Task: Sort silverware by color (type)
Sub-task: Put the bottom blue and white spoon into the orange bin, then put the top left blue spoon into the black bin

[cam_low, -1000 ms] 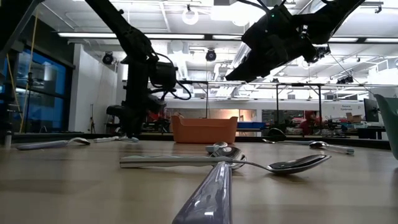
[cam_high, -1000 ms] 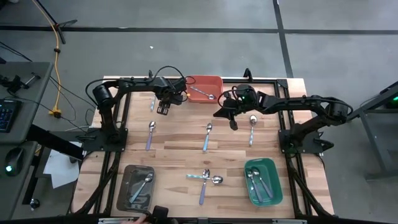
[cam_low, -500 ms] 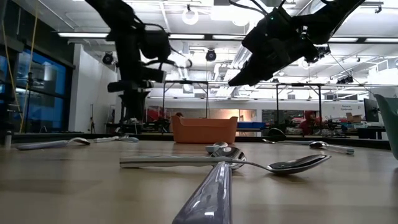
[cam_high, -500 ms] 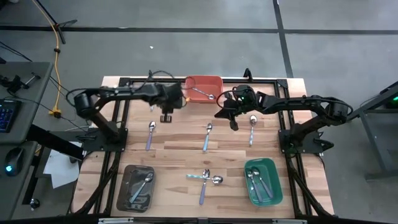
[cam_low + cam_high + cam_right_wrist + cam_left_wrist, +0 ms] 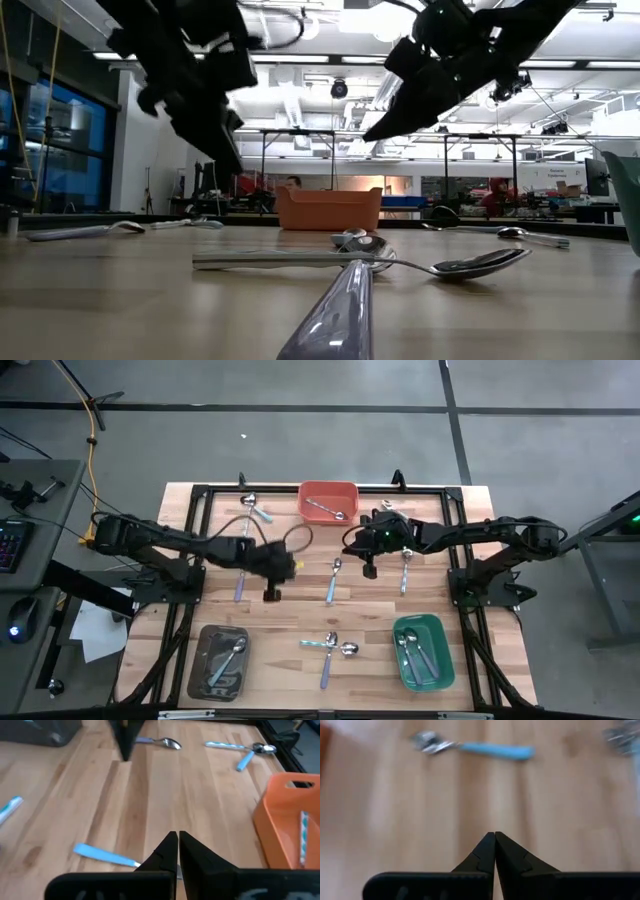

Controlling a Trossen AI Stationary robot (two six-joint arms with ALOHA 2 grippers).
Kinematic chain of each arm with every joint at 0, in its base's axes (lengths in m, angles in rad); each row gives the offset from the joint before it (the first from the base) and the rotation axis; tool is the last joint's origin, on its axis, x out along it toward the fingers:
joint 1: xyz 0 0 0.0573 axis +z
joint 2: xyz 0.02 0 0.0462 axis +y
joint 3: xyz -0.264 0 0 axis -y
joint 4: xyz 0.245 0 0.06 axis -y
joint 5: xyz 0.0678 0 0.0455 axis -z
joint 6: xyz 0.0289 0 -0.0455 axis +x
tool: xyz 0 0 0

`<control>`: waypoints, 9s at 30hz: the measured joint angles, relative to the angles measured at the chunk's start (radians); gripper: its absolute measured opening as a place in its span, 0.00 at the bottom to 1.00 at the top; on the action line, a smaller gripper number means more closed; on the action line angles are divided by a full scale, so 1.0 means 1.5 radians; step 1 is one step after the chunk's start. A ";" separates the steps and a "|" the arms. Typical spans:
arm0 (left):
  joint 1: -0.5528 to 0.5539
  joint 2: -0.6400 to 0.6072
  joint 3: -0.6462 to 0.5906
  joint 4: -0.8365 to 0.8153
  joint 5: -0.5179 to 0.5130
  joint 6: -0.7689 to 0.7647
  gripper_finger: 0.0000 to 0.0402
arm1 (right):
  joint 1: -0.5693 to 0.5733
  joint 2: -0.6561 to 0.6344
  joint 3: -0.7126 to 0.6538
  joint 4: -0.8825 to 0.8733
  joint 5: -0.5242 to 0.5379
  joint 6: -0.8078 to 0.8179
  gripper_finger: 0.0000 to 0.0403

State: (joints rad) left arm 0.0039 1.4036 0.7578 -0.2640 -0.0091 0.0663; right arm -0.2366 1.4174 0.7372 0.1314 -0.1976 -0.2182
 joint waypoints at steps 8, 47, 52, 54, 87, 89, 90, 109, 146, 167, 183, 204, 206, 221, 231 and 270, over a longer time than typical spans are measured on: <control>-0.104 0.007 0.000 0.072 -0.104 -0.039 0.05 | 0.015 0.000 0.000 0.006 0.002 0.024 0.00; -0.197 0.228 0.121 0.105 -0.021 -0.186 0.25 | 0.015 0.001 0.000 -0.020 0.002 0.055 0.00; -0.217 0.270 0.149 0.104 -0.019 -0.199 0.37 | 0.015 0.001 0.000 -0.025 0.002 0.056 0.00; -0.228 0.288 0.161 0.105 -0.018 -0.200 0.40 | 0.015 0.001 0.000 -0.025 0.002 0.055 0.00; -0.281 0.369 0.205 0.130 -0.086 -0.240 0.04 | 0.015 0.001 0.000 -0.030 0.002 0.053 0.00; -0.280 0.358 0.204 0.111 -0.078 -0.235 0.04 | 0.015 0.001 0.000 -0.030 0.002 0.053 0.00; -0.281 0.351 0.202 0.097 -0.077 -0.235 0.04 | 0.015 0.001 0.000 -0.030 0.002 0.053 0.00; -0.117 0.068 0.201 -0.159 -0.168 -0.232 0.04 | 0.015 0.001 0.000 -0.027 0.002 0.053 0.00; 0.426 0.426 0.485 -0.087 0.107 0.063 0.04 | 0.015 0.000 0.000 0.023 0.002 0.058 0.00; 0.409 0.362 0.416 -0.006 0.094 0.069 0.20 | 0.015 0.000 0.000 0.025 0.002 0.061 0.00; 0.287 -0.101 -0.166 0.441 0.049 -0.041 0.00 | 0.056 0.071 0.033 0.184 0.078 0.103 0.00; 0.219 -0.553 -0.465 0.459 -0.010 -0.053 0.00 | 0.004 0.483 0.685 -0.201 0.082 0.146 0.20; 0.219 -0.578 -0.470 0.440 -0.010 -0.049 0.00 | 0.001 0.512 0.733 -0.221 0.084 0.146 0.24; 0.219 -0.703 -0.475 0.324 -0.016 -0.055 0.00 | -0.031 0.674 0.878 -0.185 0.162 0.207 0.31; 0.219 -0.733 -0.475 0.293 -0.017 -0.061 0.00 | -0.039 0.764 0.957 -0.183 0.179 0.235 0.51; 0.219 -0.735 -0.475 0.211 -0.052 -0.105 0.00 | -0.018 0.553 0.890 -0.362 0.274 0.064 0.01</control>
State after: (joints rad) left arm 0.3325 0.3008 0.0456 0.0519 -0.0865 -0.0907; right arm -0.2630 2.2471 2.0719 -0.4119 0.2129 -0.1227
